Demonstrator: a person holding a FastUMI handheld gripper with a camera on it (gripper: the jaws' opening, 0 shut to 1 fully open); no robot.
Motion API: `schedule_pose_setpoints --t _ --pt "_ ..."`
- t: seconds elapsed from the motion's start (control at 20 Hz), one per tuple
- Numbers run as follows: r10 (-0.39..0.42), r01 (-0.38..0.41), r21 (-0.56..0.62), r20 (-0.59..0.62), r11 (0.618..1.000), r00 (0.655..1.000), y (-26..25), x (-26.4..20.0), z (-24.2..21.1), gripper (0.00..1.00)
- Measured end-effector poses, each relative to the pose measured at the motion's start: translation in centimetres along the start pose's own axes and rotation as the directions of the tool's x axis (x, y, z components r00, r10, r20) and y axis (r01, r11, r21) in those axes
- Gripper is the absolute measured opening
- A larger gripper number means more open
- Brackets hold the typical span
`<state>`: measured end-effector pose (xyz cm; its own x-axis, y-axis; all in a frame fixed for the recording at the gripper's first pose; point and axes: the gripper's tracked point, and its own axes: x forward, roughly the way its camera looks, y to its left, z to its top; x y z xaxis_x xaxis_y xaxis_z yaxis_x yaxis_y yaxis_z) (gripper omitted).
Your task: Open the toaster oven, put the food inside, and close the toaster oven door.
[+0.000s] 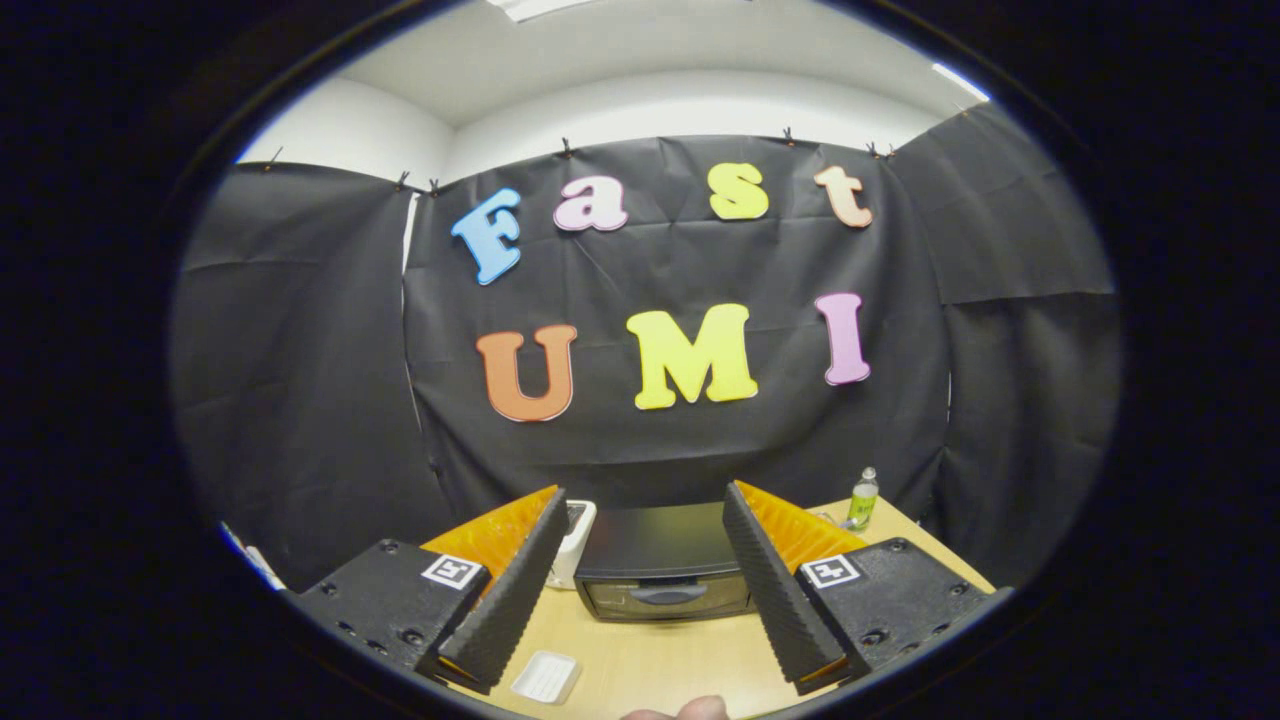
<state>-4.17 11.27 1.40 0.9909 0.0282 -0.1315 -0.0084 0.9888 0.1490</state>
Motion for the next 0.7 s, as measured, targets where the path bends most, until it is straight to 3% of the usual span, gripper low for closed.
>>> schedule_pose_setpoints --t 0.7 --pt "0.003 -0.003 0.009 -0.029 1.000 1.000 0.55 0.78 -0.67 1.00"
